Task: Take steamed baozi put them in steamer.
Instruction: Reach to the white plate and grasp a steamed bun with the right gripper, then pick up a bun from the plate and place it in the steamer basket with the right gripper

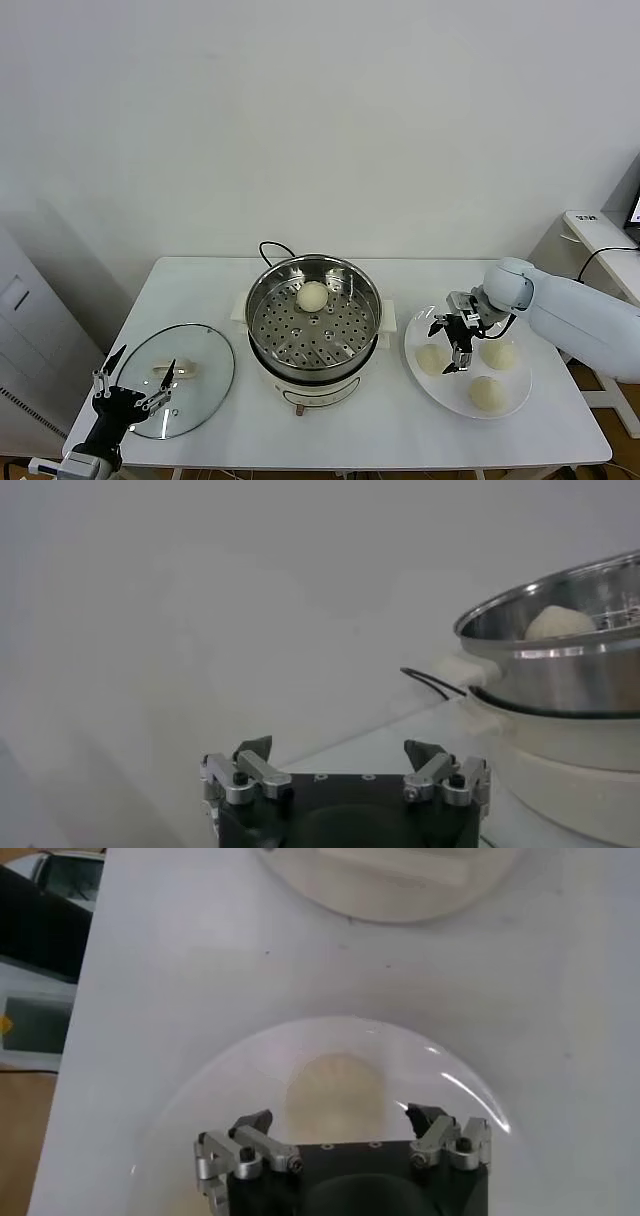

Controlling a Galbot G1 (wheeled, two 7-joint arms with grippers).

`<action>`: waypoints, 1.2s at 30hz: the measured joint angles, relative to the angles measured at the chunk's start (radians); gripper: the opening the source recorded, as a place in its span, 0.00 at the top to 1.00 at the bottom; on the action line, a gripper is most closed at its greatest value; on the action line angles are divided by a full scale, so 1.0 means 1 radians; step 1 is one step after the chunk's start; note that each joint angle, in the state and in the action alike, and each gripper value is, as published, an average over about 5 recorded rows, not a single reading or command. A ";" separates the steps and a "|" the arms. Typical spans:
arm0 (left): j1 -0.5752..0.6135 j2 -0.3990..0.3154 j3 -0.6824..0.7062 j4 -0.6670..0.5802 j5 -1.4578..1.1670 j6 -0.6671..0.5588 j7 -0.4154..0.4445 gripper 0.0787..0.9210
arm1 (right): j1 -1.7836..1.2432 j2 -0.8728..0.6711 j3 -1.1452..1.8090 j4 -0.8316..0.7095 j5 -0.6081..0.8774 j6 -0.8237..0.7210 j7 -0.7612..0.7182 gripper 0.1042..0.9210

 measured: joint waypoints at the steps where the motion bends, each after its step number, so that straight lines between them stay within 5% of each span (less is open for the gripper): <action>1: 0.001 -0.001 0.000 -0.001 0.000 0.000 0.000 0.12 | -0.005 0.004 0.003 -0.003 -0.004 0.000 0.002 0.15; 17: 0.006 -0.007 -0.006 -0.010 0.001 -0.001 0.000 0.12 | 0.006 0.001 -0.007 -0.002 -0.007 -0.004 -0.002 0.64; 36: -0.017 -0.009 -0.009 -0.014 -0.001 0.009 -0.002 0.12 | 0.605 0.076 -0.311 0.078 0.442 -0.048 -0.066 0.67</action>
